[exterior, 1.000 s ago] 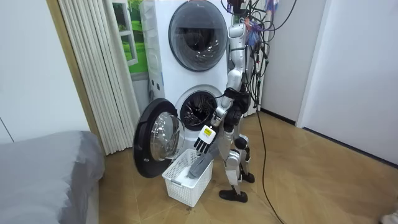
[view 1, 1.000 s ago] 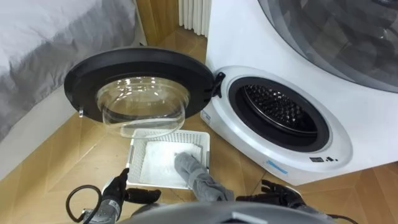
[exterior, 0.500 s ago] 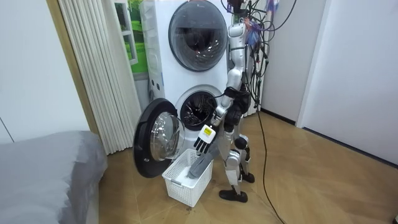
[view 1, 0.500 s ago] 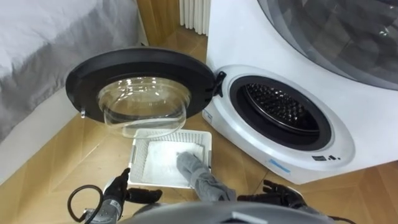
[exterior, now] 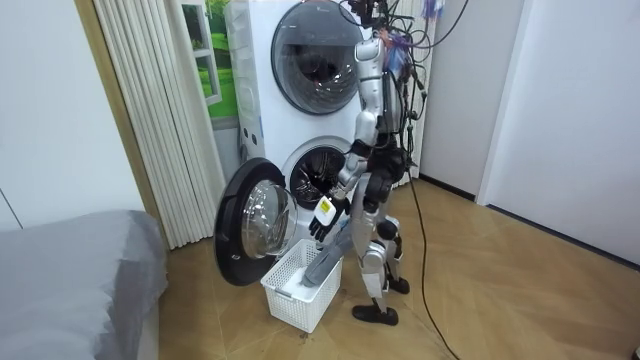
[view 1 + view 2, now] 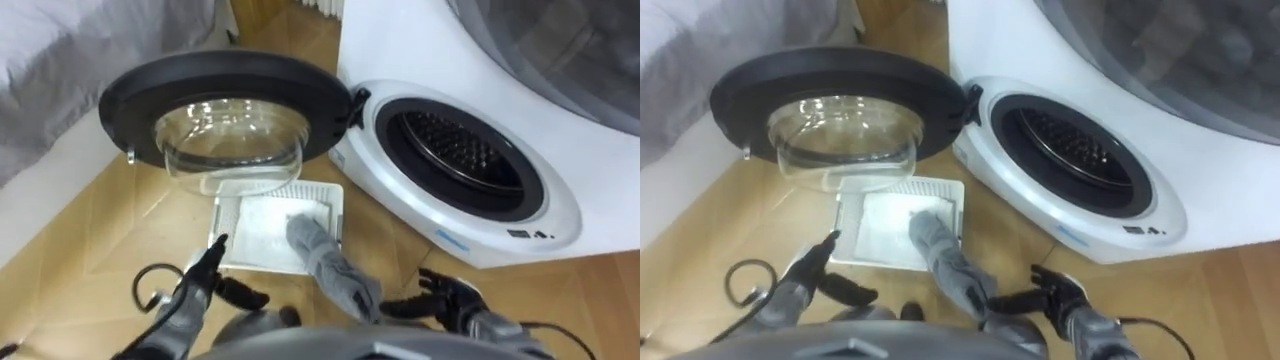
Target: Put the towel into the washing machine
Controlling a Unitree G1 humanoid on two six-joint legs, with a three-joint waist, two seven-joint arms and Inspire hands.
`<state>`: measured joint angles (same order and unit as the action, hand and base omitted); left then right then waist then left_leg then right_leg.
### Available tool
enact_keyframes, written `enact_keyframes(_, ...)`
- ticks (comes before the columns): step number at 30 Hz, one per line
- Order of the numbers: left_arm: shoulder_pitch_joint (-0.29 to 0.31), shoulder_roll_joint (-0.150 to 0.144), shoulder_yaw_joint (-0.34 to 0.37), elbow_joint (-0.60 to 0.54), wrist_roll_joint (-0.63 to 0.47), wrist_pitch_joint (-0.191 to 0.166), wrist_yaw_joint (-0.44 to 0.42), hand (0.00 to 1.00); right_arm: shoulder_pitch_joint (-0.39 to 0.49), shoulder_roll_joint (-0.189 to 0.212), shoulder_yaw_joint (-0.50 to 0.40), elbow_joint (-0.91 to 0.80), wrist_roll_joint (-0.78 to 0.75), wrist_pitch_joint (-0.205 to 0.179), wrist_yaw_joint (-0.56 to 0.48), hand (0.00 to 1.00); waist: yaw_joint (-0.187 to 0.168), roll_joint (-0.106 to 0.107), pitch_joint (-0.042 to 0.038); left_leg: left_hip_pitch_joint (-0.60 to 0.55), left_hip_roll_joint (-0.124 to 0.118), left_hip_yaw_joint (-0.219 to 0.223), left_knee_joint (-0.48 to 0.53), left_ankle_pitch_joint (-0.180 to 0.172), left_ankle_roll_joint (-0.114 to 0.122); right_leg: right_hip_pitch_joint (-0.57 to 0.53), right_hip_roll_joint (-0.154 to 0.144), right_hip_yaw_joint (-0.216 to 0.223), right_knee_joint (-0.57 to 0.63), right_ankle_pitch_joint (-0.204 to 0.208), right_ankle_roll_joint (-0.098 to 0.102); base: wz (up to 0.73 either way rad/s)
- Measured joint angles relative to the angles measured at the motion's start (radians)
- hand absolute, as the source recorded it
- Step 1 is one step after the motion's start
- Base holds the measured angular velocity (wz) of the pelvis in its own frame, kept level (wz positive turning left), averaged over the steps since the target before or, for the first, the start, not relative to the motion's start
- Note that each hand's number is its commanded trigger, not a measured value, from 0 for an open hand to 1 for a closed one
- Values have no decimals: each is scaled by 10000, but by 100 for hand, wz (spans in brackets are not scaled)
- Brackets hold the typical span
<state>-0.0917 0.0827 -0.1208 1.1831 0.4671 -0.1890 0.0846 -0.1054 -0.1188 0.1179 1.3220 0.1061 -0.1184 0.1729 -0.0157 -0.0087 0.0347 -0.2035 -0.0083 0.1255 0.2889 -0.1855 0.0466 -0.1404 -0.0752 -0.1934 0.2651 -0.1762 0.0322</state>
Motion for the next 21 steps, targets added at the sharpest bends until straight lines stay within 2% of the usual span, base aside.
enact_keyframes(3,-911,-48,-270,583,685,-139,272,0,-644,86,93,57,-182,-187,-198,0,-126,9,86,-942,27,5,505,5,25,-1039,-72,2,636,-57,-82,-8)
enact_keyframes(4,-1047,-84,-353,632,830,-140,359,0,-716,89,171,56,-189,-210,-214,0,-165,23,121,-1112,35,11,640,0,33,-1200,-87,9,745,-73,-92,-4)
enact_keyframes(6,-1517,-250,-632,708,1386,-150,601,0,-1009,130,374,20,-142,-256,-313,0,-269,85,238,-1769,90,19,1071,-63,136,-1885,-122,61,1249,-186,-121,0)
enact_keyframes(8,-1833,-334,-919,713,1558,-148,666,0,-1335,267,492,-21,-133,-240,-412,0,-300,67,323,-2321,148,89,1396,-87,175,-2564,-131,293,1728,-292,-186,-13)
enact_keyframes(11,-2487,-380,-1566,727,1803,-134,863,0,-1800,516,754,-82,-107,-237,-619,0,-470,93,374,-3490,213,179,2018,-108,199,-3911,-176,503,2666,-408,-299,-15)
enact_keyframes(13,-3044,-393,-2129,707,1840,-141,1094,0,-2115,616,1121,-295,33,-241,-732,0,-662,98,452,-4287,288,299,2527,-108,206,-4828,-198,640,3236,-461,-383,-12)
enact_keyframes(14,-3179,-396,-2251,696,1895,-143,1118,0,-2118,625,1226,-458,51,-247,-781,0,-698,94,457,-4466,313,339,2631,-109,206,-5041,-196,672,3362,-477,-404,-12)
enact_keyframes(16,-3595,-476,-2587,637,2040,-152,1292,0,-2188,657,1470,-847,184,-303,-985,0,-878,121,517,-5013,346,367,2958,-108,206,-5612,-189,721,3700,-504,-452,-6)
enact_keyframes(18,-4222,-478,-2974,615,2037,-165,1557,0,-2445,768,1716,-1053,529,-353,-1139,0,-995,107,557,-5761,524,464,3377,-116,206,-6408,-99,845,4064,-479,-536,-15)
enact_keyframes(21,-4662,-395,-3562,542,2031,-288,1954,0,-2755,786,2340,-1286,946,-350,-1179,0,-1120,41,605,-6516,704,634,3743,-135,193,-7234,-116,926,4418,-388,-683,-20)
